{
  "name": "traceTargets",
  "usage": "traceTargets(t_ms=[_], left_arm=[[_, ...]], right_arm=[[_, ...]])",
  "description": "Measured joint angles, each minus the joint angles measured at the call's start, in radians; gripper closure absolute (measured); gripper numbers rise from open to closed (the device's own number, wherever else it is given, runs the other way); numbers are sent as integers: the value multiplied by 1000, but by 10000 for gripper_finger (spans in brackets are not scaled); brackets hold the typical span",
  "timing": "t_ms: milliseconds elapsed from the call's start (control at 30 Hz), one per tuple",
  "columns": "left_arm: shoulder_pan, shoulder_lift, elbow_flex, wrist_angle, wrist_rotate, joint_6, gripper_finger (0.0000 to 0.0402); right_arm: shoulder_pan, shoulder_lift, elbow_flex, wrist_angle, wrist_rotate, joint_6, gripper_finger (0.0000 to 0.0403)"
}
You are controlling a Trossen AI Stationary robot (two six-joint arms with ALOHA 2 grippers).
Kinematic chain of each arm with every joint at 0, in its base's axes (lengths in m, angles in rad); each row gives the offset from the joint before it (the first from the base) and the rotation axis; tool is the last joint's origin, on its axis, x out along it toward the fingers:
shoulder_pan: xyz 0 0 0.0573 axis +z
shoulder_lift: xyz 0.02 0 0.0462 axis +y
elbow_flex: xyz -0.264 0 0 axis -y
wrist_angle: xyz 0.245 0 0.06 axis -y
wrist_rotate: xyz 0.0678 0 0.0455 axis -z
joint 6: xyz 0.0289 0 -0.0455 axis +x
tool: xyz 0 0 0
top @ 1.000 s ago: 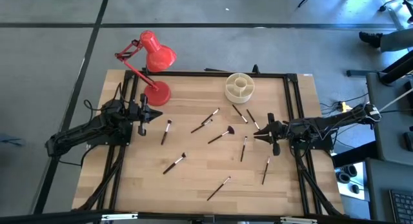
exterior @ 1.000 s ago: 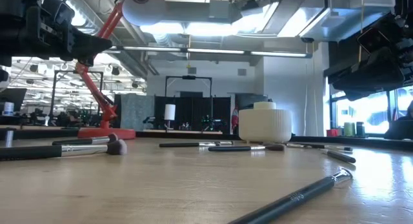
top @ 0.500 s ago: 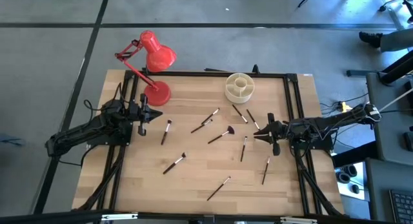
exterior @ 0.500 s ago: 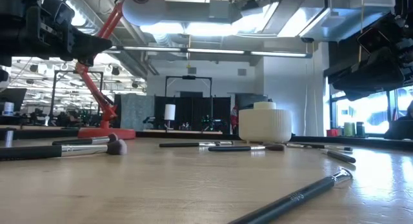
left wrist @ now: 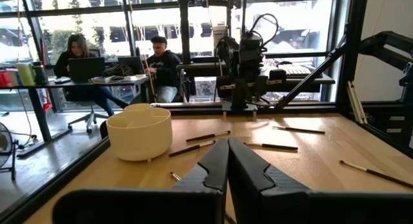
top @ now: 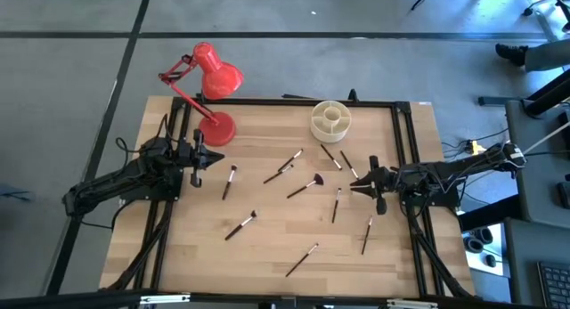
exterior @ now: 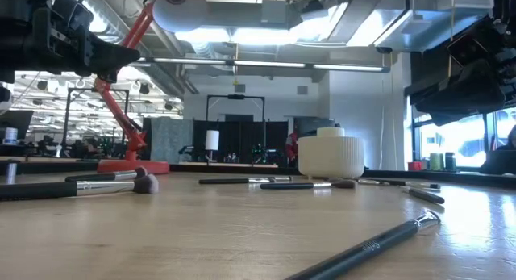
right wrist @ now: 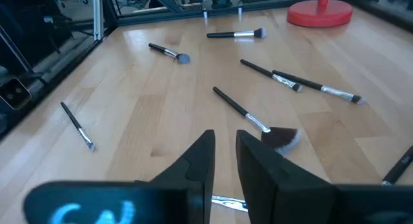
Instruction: Put items in baskets/containers
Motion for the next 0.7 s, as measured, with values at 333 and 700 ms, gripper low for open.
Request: traceTargets(t_ms=[333, 700], left_arm=[[0, 0, 0, 0, 0, 0, 396], [0, 0, 0, 0, 0, 0, 396]], right_arm=[[0, 0, 0, 5, 38, -387, 338], [-1, 5, 0, 8, 67, -253, 338]])
